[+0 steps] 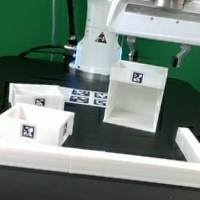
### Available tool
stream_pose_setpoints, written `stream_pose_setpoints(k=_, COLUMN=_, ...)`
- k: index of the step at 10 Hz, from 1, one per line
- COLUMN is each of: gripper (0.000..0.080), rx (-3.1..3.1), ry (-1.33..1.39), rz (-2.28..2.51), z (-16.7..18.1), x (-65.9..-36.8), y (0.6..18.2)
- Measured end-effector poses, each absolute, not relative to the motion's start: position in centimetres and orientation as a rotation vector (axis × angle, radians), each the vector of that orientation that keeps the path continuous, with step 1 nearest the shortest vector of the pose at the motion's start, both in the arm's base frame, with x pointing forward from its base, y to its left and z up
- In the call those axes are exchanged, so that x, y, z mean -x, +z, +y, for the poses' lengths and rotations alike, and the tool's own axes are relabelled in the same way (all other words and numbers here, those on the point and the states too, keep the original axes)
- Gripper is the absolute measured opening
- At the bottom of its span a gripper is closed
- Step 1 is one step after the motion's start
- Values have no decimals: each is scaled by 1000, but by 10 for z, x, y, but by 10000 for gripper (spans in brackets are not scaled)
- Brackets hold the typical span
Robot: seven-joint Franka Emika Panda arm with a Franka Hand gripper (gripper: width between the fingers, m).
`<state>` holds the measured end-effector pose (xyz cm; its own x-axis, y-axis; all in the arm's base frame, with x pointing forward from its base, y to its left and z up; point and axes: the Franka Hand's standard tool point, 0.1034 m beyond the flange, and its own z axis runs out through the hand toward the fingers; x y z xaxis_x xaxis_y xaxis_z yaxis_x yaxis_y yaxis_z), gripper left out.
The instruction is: Assemble drawer
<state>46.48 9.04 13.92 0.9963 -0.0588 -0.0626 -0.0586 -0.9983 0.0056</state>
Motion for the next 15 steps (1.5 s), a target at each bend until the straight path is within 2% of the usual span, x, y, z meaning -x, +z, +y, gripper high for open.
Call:
stream_pose_setpoints(k=3, gripper=650, rx=-3131, ry=-105, rz=-124, z=107, x=-439, y=127)
stream_pose_setpoints(k=8, gripper=650, rx=-3133, ry=-164, rz=-190, z=117, x=-426, y=100)
stream_pose_setpoints(k=10, gripper=650, rx=-3134, ry=-175, rz=-198, z=116, x=-426, y=99)
stream_pose_setpoints(k=11, gripper=540, rx=-3135, ry=-173, rz=-201, z=115, x=-427, y=100)
stream_pose_setpoints(k=12, gripper=373, rx=-3136, ry=-169, rz=-201, z=115, x=-429, y=101)
stream_pose_setpoints(k=13, gripper=373, rx=-3136, ry=-169, rz=-201, z=115, x=-429, y=100)
stream_pose_setpoints(k=14, gripper=197, rx=-3136, ry=-169, rz=-201, z=115, x=-429, y=100)
stream_pose_setpoints(k=15, gripper=197, rx=-3136, ry=-168, rz=-201, z=115, x=-429, y=100)
